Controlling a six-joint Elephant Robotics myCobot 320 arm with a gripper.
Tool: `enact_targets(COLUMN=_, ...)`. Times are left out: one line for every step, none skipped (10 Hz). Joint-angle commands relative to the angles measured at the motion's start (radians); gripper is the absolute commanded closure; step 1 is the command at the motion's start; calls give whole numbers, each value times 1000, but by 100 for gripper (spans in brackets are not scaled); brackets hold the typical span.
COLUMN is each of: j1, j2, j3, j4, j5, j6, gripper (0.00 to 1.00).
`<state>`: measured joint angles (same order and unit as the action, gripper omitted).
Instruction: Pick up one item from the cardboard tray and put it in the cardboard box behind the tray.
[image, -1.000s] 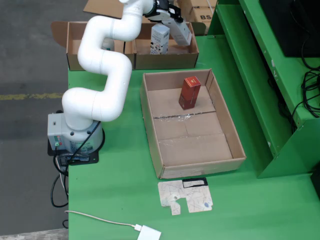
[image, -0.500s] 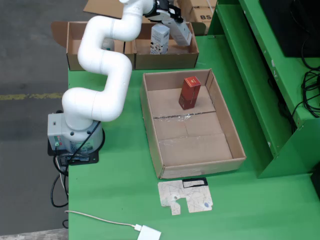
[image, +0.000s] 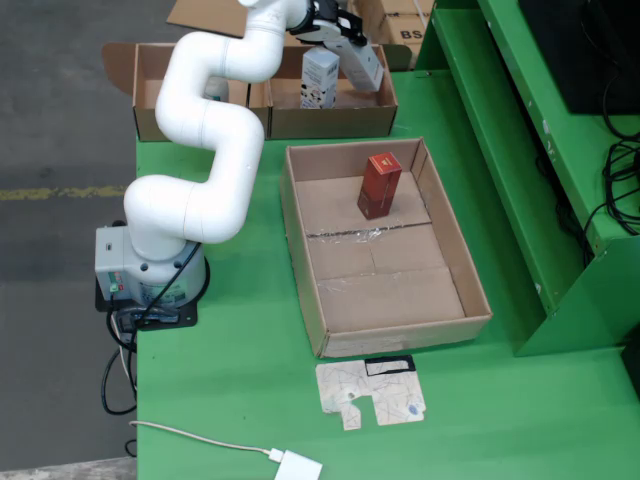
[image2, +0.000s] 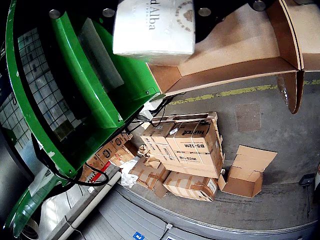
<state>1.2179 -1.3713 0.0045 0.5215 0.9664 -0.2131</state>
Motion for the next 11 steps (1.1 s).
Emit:
enact_targets(j1=-21, j2=9, j3=-5, j4=-10, j5=-13, j6=-1, gripper=40)
enact_targets(j1=-21, j2=10, j3=-5, j4=-10, j5=-13, j6=3, gripper=30)
enact_targets(j1=-21, j2=10, j3=-5, j4=-10, j5=-13, j6=6, gripper=20)
enact_targets(j1=-21, j2=10, j3=-5, j4=-10, j5=-13, j6=7, gripper=10)
enact_targets(j1=-21, j2=9, j3=-5, j4=-10, j5=-13, j6=13, gripper=0)
enact_targets(j1=-21, j2=10, j3=-5, j4=-10, j5=-13, j6=15, gripper=0)
enact_targets(j1=-21, j2=10, j3=-5, j4=-10, j5=-13, j6=18, gripper=0)
enact_targets(j1=-21, j2=9, j3=-5, j4=-10, j5=-13, j6=24, gripper=0)
enact_targets(j1=-21, j2=10, j3=-5, j4=-10, j5=-13, j6=29, gripper=0)
enact_targets(j1=-21, j2=9, j3=-5, j4=-10, j5=-13, j6=30, gripper=0)
enact_targets(j1=-21, j2=10, j3=-5, j4=-10, j5=-13, j6=38, gripper=0)
